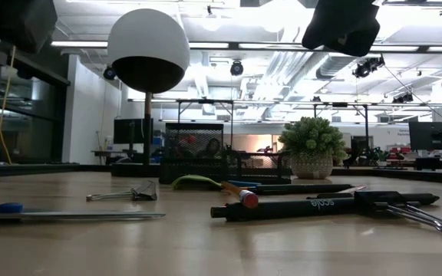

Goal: Pick and place office supplies into organizer
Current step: Put the blue scissors into the top left side of the desk organizer

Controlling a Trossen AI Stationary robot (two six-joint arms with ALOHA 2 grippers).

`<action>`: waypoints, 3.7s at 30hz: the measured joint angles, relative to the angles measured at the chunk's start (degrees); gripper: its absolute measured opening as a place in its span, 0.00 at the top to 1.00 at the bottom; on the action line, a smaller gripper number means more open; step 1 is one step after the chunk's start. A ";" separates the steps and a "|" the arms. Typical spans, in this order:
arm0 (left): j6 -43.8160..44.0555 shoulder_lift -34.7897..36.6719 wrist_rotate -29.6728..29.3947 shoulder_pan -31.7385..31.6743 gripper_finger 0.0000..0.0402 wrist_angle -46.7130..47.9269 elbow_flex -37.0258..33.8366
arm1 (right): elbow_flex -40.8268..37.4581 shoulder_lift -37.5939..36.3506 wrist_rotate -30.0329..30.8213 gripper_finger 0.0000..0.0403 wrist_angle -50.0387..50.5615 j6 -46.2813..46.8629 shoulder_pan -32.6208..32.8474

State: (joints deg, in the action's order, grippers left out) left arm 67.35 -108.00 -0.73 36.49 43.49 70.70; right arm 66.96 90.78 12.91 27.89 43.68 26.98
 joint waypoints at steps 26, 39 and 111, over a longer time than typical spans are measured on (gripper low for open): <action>2.05 0.46 2.45 0.76 0.55 -7.59 -6.92 | 0.00 0.00 0.22 1.00 -0.95 -0.21 0.00; -2.56 0.43 3.78 0.55 0.84 -8.33 -8.39 | 0.00 0.00 0.62 1.00 -0.89 -1.70 -0.11; 6.64 2.71 6.36 0.59 0.66 4.20 -0.34 | 0.07 -10.27 9.08 1.00 10.15 0.91 3.93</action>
State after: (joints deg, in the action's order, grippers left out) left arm 73.99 -105.29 5.63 37.08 47.69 70.36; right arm 67.02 80.51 21.99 38.04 44.59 30.92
